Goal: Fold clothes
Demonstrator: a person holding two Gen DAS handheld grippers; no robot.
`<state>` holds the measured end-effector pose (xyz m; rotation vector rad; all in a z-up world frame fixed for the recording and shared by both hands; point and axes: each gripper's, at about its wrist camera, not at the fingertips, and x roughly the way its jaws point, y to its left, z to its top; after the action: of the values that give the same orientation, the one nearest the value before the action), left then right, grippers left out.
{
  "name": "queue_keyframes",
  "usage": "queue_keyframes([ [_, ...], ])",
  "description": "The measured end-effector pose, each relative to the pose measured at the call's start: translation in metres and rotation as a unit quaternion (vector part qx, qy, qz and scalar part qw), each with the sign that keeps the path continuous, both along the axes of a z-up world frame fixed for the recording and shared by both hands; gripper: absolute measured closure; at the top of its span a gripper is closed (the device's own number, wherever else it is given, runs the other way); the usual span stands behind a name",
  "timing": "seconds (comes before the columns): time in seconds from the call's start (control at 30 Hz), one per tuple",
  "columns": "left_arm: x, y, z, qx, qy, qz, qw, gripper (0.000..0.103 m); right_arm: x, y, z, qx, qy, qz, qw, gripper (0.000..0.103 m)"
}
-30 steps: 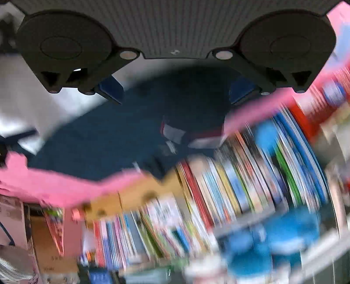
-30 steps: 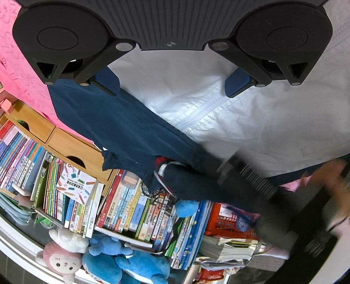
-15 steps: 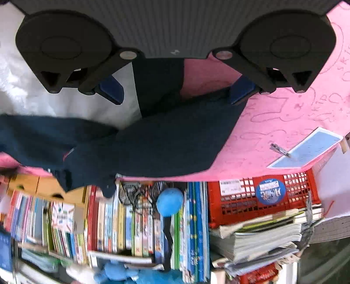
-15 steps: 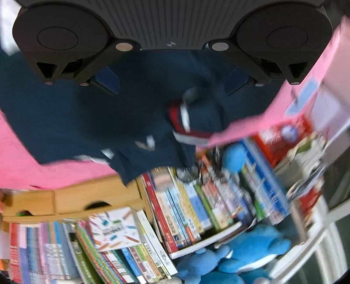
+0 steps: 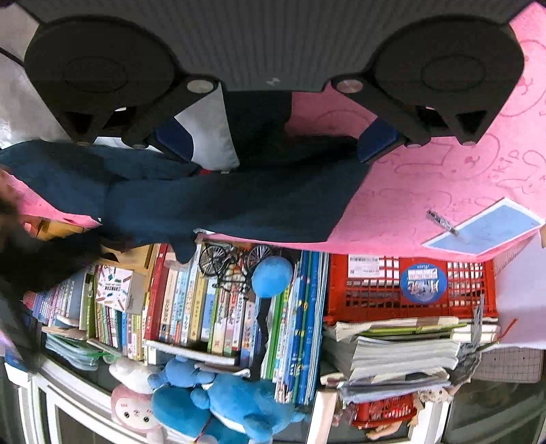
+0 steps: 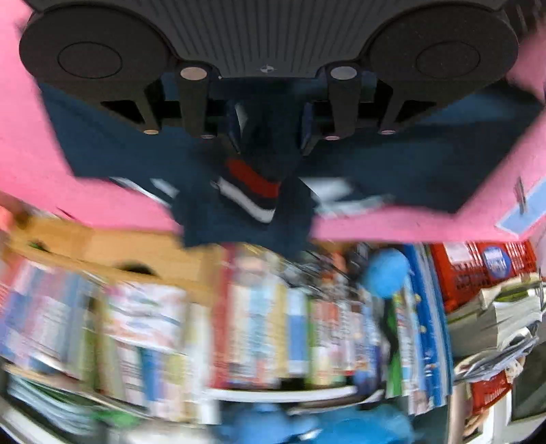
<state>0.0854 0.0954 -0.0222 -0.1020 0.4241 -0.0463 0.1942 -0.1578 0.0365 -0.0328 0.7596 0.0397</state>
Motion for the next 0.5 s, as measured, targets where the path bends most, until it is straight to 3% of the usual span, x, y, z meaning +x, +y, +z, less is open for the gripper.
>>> queue_keyframes([
  [0.13,0.000,0.001,0.000,-0.003,0.002,0.001,1.0000,0.000,-0.063,-0.064,-0.023,0.018,0.065,-0.045,0.997,0.021],
  [0.2,0.000,0.001,0.000,-0.004,0.000,0.004,1.0000,0.000,-0.087,-0.089,-0.033,0.051,0.084,-0.079,0.992,0.018],
  [0.27,0.000,0.001,0.000,-0.003,0.001,0.005,1.0000,0.000,-0.103,-0.109,-0.034,0.122,0.065,-0.102,0.985,0.015],
  [0.33,0.001,0.001,-0.001,-0.003,0.006,0.007,1.0000,0.000,-0.106,-0.119,-0.031,0.174,0.025,-0.113,0.978,0.005],
  [0.4,0.002,0.002,-0.002,-0.005,0.009,0.009,0.9999,0.000,-0.094,-0.118,-0.029,0.182,-0.010,-0.117,0.976,0.001],
  [0.5,0.002,0.003,-0.002,-0.008,0.010,0.015,0.9998,0.000,-0.053,-0.108,-0.040,0.157,0.000,-0.099,0.983,0.000],
])
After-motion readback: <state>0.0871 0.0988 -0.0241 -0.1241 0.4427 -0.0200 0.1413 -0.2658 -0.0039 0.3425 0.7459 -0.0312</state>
